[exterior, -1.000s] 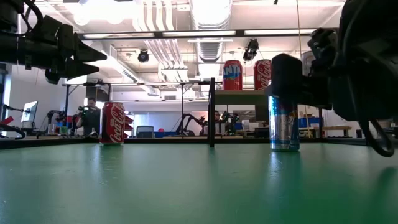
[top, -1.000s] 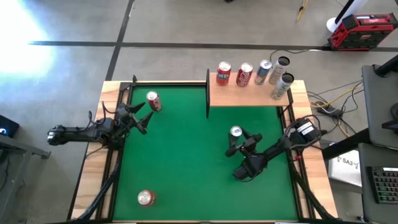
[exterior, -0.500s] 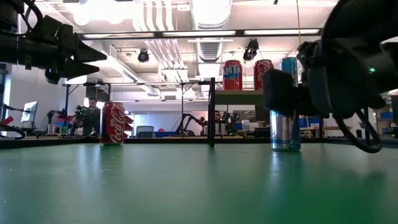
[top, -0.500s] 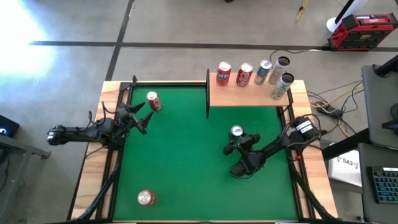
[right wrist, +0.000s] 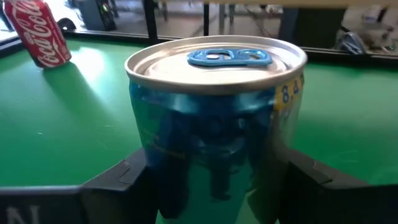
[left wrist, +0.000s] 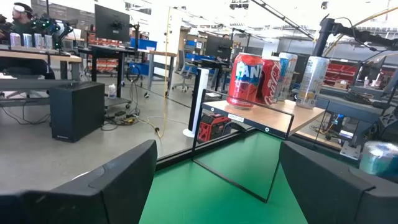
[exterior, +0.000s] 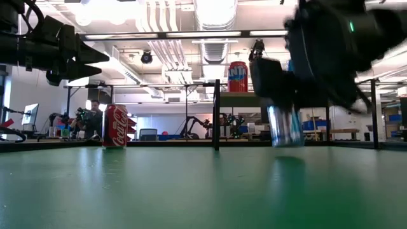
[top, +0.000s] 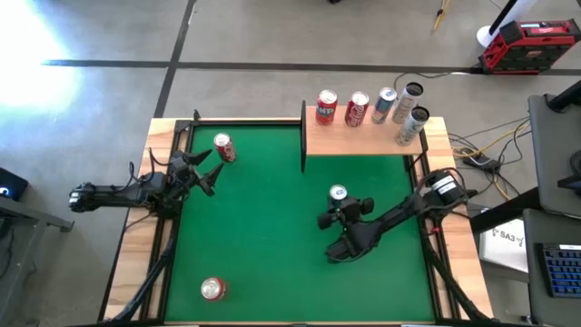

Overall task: Place canned beverage on shelf
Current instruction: Put the blue soda can on the shelf aligned with the other blue soda can

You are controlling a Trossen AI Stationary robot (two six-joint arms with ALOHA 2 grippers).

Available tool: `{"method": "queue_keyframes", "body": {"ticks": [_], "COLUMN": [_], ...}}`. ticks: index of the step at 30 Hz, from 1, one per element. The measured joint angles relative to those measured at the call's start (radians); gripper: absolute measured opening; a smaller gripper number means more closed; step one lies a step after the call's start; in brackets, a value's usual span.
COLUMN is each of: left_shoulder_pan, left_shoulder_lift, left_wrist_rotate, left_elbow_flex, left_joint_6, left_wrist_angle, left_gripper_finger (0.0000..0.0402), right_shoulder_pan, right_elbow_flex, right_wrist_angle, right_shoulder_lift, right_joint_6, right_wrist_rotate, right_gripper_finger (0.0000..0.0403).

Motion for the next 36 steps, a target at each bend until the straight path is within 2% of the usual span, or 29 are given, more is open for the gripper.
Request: {"method": "queue_keyframes", "body": {"ticks": [5,9,10,14,17,20,29,36], "left_shoulder_pan": [0.000,0.000,0.000,0.000,0.000,0.000,0.000,0.000], "left_shoulder_lift": [0.000,0.000,0.000,0.000,0.002,0.005,0.007,0.008], "left_wrist_rotate": [0.000,0.000,0.000,0.000,0.000,0.003,0.005,0.005], "left_elbow_flex": [0.000,0.000,0.000,0.000,0.000,0.000,0.000,0.000], "left_joint_6": [0.000,0.000,0.000,0.000,0.000,0.000,0.000,0.000], "left_wrist_angle": [0.000,0.000,0.000,0.000,0.000,-0.002,-0.002,-0.002], "left_gripper_finger": [0.0324,0.0324,0.0324,0.0324,0.0324,0.0324,0.0324,0.0324], "right_shoulder_pan": [0.000,0.000,0.000,-0.019,-0.027,-0.039,-0.140,-0.237], "right_elbow_flex": [0.188,0.299,0.311,0.289,0.270,0.240,0.132,0.068], "right_wrist_angle": [-0.348,-0.629,-0.654,-0.647,-0.650,-0.643,-0.649,-0.647], "right_shoulder_lift": [-0.031,-0.052,-0.060,-0.145,-0.201,-0.262,-0.441,-0.505], "right_joint_6": [0.178,0.341,0.364,0.318,0.318,0.304,0.216,0.165], "right_wrist_rotate": [-0.078,-0.084,-0.081,-0.065,-0.004,-0.005,-0.003,0.039], "right_gripper_finger": [0.0216,0.0216,0.0216,0.0218,0.0219,0.0220,0.0221,0.0222]}}
